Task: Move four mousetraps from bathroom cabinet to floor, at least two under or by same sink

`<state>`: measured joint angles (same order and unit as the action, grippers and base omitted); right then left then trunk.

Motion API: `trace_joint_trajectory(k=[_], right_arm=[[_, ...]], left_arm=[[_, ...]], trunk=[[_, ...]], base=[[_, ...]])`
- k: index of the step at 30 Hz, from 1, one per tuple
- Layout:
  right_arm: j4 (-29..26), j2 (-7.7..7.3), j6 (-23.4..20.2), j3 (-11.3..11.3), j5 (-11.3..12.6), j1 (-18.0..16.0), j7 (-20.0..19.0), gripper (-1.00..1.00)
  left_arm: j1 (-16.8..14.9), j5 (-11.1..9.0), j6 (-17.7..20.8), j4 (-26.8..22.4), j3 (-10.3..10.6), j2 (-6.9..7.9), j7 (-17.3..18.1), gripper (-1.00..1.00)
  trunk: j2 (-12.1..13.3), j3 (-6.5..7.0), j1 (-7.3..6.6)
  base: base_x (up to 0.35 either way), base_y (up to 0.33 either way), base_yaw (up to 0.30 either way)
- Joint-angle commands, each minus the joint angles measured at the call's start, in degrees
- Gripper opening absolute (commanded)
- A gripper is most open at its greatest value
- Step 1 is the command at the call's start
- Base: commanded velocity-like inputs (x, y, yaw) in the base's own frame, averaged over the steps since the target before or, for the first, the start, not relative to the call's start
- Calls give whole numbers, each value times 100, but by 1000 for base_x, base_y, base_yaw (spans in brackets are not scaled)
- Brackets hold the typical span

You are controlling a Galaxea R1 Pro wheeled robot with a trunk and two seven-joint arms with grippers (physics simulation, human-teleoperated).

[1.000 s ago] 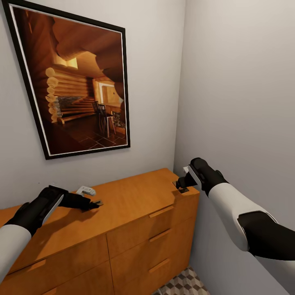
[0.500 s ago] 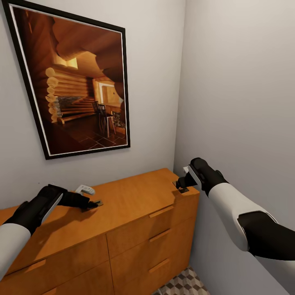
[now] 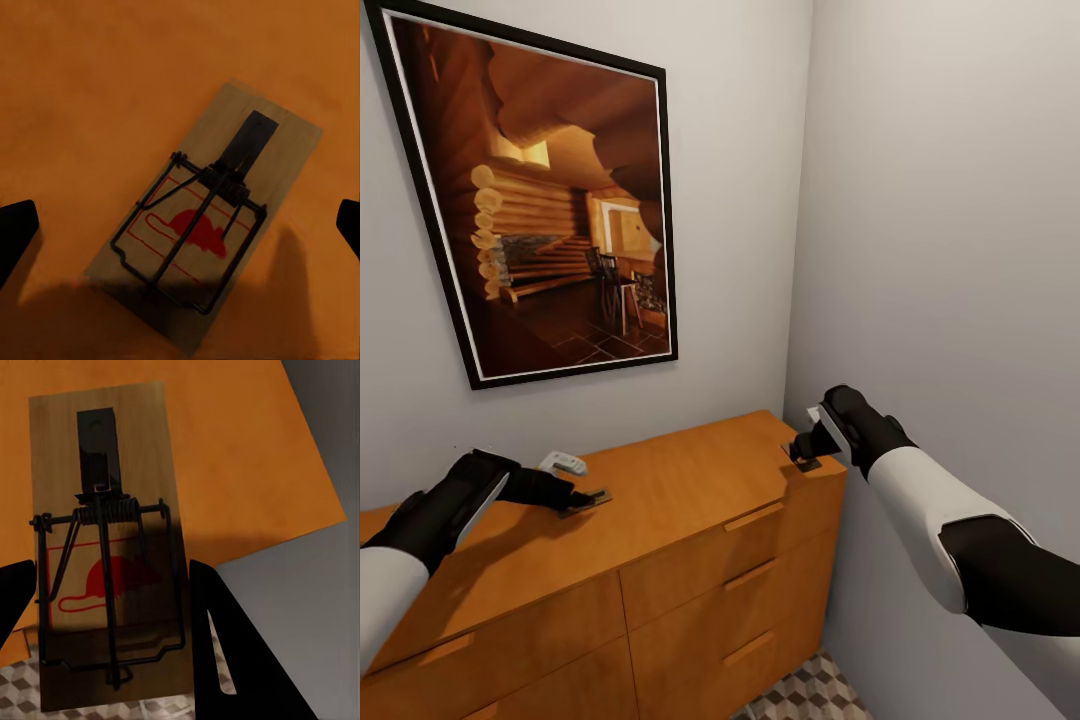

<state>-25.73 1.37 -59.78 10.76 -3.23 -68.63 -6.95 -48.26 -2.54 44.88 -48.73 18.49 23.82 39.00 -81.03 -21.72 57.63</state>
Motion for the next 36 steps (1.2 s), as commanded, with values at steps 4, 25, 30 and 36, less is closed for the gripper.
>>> trace_joint_trajectory(k=[4,25,30,36], right_arm=[[-50,2,-22,31,-48,-4,-44,-100],[-56,2,-22,34,-248,-2,-28,-100],[-9,-3,-22,32,-290,-2,-26,-100],[14,-5,-22,32,-295,-2,-29,-100]], left_arm=[[14,-38,167,-135,-6,84,-20,100],[-216,-94,824,-809,-483,746,283,100],[-378,-48,985,-846,-459,748,443,100],[-800,11,1436,-684,-313,623,1382,100]], trunk=[[-4,-7,0],[-4,-7,0],[-4,-7,0],[-4,-7,0]], base=[[0,0,0],[0,0,0],[0,0,0],[0,0,0]])
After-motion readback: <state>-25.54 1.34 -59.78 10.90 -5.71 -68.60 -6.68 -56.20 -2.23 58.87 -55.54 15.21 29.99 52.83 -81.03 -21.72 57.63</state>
